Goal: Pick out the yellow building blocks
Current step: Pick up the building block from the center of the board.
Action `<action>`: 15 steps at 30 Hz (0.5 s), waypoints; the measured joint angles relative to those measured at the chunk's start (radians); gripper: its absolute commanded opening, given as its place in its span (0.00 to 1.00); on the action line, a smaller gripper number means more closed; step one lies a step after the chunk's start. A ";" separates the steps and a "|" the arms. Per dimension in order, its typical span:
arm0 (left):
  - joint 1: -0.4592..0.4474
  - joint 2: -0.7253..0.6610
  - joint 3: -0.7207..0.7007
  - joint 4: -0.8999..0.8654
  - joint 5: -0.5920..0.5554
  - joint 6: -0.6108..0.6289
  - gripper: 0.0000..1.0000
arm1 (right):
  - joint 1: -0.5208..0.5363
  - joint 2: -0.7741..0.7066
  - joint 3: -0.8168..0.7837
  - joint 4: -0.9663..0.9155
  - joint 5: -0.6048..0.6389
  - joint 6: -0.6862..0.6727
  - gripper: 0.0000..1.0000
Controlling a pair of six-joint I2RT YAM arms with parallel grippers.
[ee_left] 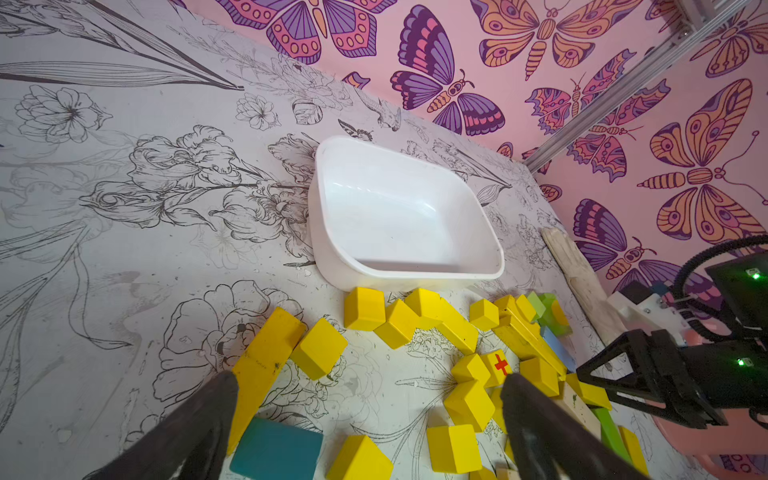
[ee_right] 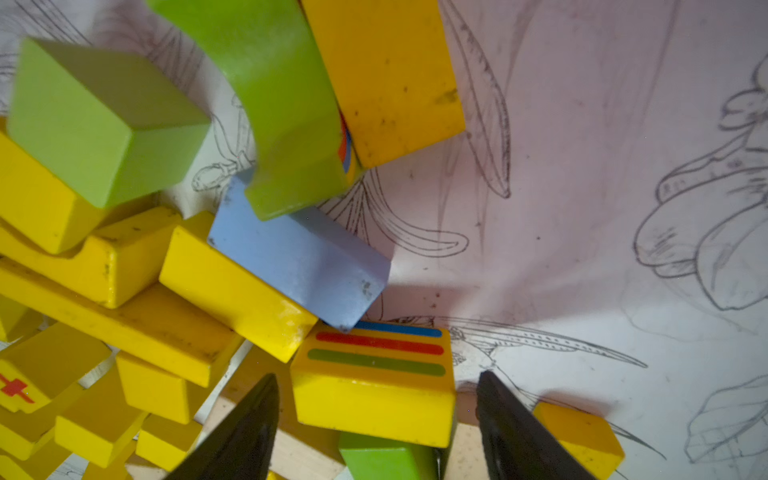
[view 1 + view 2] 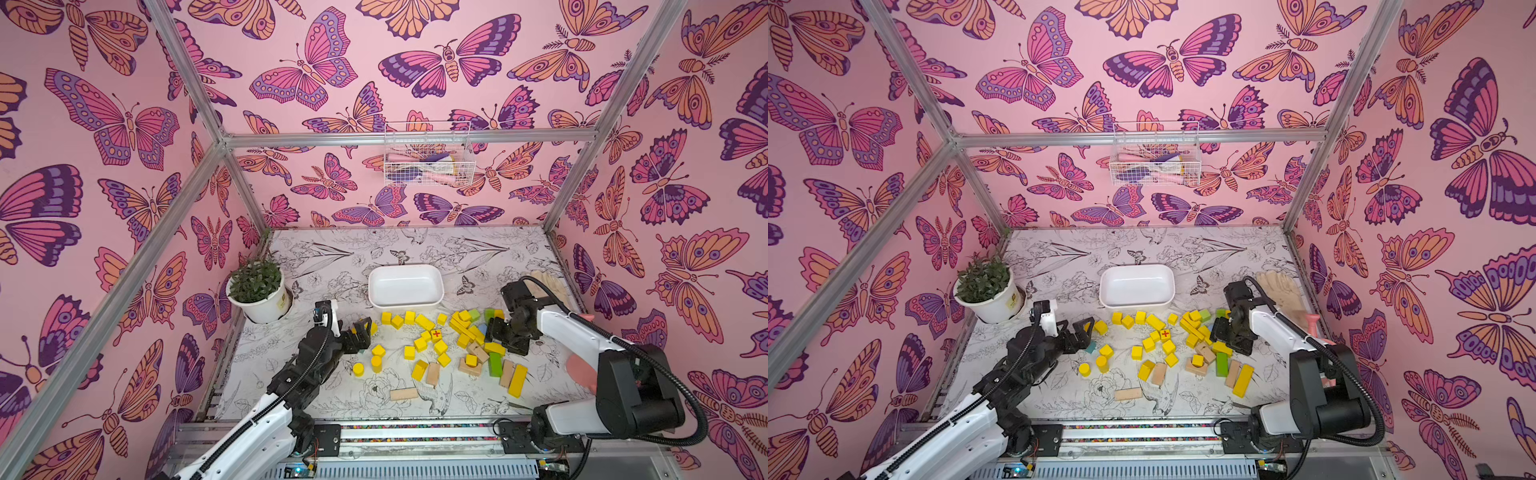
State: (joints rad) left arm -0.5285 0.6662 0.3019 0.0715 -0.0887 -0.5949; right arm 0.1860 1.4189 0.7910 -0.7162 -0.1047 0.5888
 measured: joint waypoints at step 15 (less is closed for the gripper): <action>0.008 0.064 0.001 0.000 0.018 -0.019 1.00 | 0.036 0.034 0.000 0.014 0.037 0.013 0.73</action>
State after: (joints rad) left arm -0.5209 0.7300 0.3027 0.0719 -0.0704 -0.6140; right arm 0.2218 1.4525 0.7914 -0.7025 -0.0677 0.6022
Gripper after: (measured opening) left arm 0.999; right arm 0.733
